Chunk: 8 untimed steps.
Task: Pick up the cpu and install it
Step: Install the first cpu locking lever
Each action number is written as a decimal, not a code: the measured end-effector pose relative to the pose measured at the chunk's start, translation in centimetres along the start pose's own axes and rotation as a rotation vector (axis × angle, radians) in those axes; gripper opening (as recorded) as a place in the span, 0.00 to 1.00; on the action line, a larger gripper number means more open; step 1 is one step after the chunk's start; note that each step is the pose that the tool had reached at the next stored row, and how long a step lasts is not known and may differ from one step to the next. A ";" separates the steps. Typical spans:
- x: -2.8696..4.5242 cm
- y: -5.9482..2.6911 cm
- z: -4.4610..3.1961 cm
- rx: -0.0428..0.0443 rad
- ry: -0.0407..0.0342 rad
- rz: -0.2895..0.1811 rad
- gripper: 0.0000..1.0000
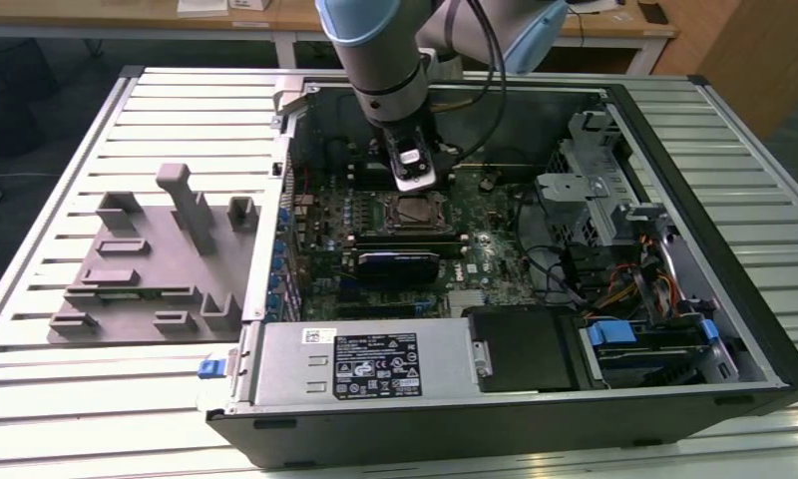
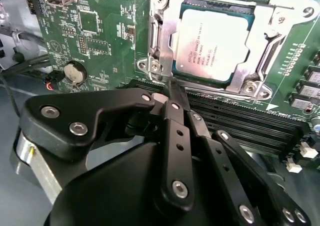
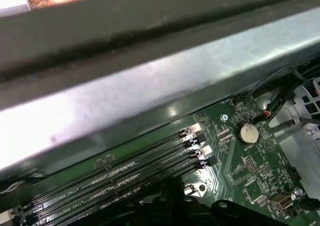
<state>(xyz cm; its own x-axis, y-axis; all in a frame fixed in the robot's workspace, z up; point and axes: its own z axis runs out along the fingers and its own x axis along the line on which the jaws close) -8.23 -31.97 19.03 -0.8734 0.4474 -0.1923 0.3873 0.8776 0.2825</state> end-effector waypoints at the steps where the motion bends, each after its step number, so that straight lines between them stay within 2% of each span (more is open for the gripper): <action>1: -0.05 -0.06 0.03 -0.0020 0.0008 0.001 0.11; 8: -0.13 -0.15 0.18 -0.0038 0.0016 0.001 0.11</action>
<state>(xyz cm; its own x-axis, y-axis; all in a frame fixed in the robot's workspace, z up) -8.12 -32.13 18.84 -0.8734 0.4482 -0.1904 0.3873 0.8764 0.2862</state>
